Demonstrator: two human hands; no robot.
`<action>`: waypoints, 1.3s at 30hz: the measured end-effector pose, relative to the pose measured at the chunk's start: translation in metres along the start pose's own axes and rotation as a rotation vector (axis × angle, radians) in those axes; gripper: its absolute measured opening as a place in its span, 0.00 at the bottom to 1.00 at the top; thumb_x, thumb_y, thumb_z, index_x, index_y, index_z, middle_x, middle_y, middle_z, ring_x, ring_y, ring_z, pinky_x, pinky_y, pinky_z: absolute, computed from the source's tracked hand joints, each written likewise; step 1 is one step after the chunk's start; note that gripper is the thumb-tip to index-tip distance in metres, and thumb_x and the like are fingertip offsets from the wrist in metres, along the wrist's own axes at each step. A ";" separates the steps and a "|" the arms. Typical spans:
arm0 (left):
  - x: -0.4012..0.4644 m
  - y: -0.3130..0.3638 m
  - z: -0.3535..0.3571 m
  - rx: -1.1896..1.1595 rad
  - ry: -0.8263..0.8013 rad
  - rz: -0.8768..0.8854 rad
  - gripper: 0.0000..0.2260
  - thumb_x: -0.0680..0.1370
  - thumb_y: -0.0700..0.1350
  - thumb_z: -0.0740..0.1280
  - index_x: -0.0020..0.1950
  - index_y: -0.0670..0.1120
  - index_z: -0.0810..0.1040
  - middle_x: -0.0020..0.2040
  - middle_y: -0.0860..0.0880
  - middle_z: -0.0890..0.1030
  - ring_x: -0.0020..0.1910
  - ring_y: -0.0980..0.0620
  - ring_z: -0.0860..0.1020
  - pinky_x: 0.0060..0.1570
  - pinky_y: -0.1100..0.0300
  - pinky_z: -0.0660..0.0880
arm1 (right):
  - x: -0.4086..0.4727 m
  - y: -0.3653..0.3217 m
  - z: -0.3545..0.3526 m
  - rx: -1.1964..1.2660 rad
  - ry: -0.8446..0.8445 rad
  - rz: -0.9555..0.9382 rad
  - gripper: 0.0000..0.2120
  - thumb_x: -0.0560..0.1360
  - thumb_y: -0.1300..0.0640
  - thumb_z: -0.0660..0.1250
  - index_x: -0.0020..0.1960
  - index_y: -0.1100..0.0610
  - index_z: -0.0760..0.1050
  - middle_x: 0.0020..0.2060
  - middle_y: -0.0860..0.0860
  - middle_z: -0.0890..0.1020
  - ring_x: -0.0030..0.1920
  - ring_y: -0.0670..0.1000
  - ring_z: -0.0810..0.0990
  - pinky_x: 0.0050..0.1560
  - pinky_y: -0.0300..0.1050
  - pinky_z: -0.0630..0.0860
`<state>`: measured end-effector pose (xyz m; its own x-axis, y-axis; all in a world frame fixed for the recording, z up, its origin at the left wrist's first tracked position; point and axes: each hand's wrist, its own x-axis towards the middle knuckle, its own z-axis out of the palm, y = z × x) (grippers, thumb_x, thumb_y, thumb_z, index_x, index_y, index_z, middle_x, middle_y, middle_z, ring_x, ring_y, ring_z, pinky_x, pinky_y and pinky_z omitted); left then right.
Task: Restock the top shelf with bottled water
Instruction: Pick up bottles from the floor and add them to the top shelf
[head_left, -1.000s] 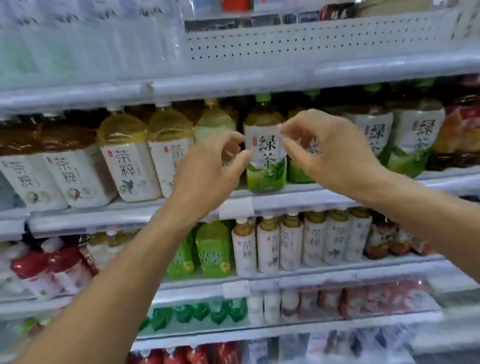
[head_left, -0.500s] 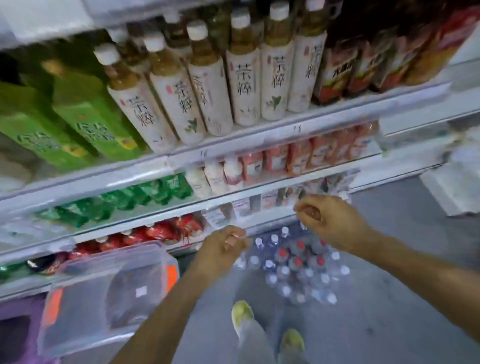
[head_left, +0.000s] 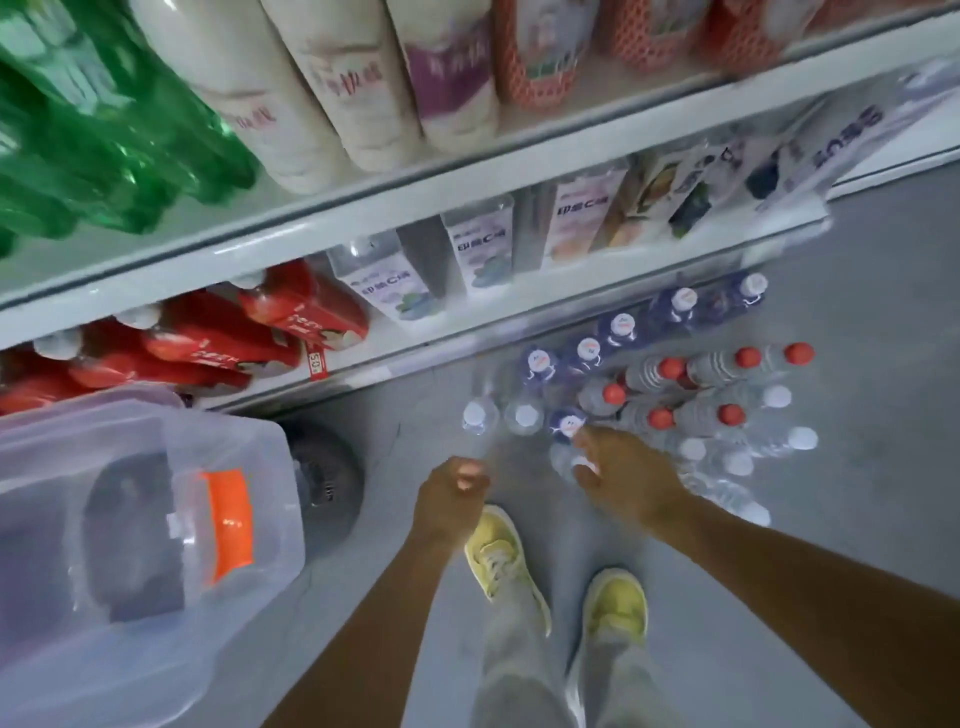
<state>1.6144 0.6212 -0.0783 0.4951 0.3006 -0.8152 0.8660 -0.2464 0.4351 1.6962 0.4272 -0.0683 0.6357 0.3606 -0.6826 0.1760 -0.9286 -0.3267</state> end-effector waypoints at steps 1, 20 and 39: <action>0.021 -0.008 0.002 0.029 0.048 -0.022 0.12 0.70 0.53 0.68 0.51 0.51 0.79 0.55 0.43 0.83 0.53 0.41 0.82 0.56 0.47 0.78 | 0.020 0.001 0.011 -0.012 0.031 -0.010 0.20 0.78 0.54 0.61 0.69 0.52 0.68 0.65 0.51 0.75 0.65 0.55 0.74 0.61 0.50 0.73; 0.155 -0.007 0.022 0.678 0.182 0.362 0.17 0.77 0.53 0.69 0.62 0.49 0.71 0.58 0.50 0.79 0.54 0.47 0.78 0.44 0.59 0.67 | 0.151 -0.019 0.065 -0.545 0.170 -0.290 0.18 0.57 0.57 0.82 0.43 0.58 0.81 0.36 0.55 0.83 0.35 0.55 0.83 0.32 0.43 0.78; -0.171 0.101 -0.107 -0.011 0.354 0.474 0.12 0.67 0.45 0.79 0.47 0.49 0.80 0.39 0.55 0.82 0.34 0.60 0.76 0.37 0.66 0.71 | -0.139 -0.113 -0.177 -0.103 0.169 -0.452 0.15 0.74 0.54 0.67 0.59 0.57 0.73 0.53 0.54 0.79 0.56 0.55 0.75 0.51 0.49 0.71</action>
<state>1.6245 0.6436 0.1460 0.8199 0.4497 -0.3544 0.5442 -0.4198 0.7264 1.7212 0.4667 0.1792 0.5900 0.7180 -0.3694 0.5300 -0.6895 -0.4936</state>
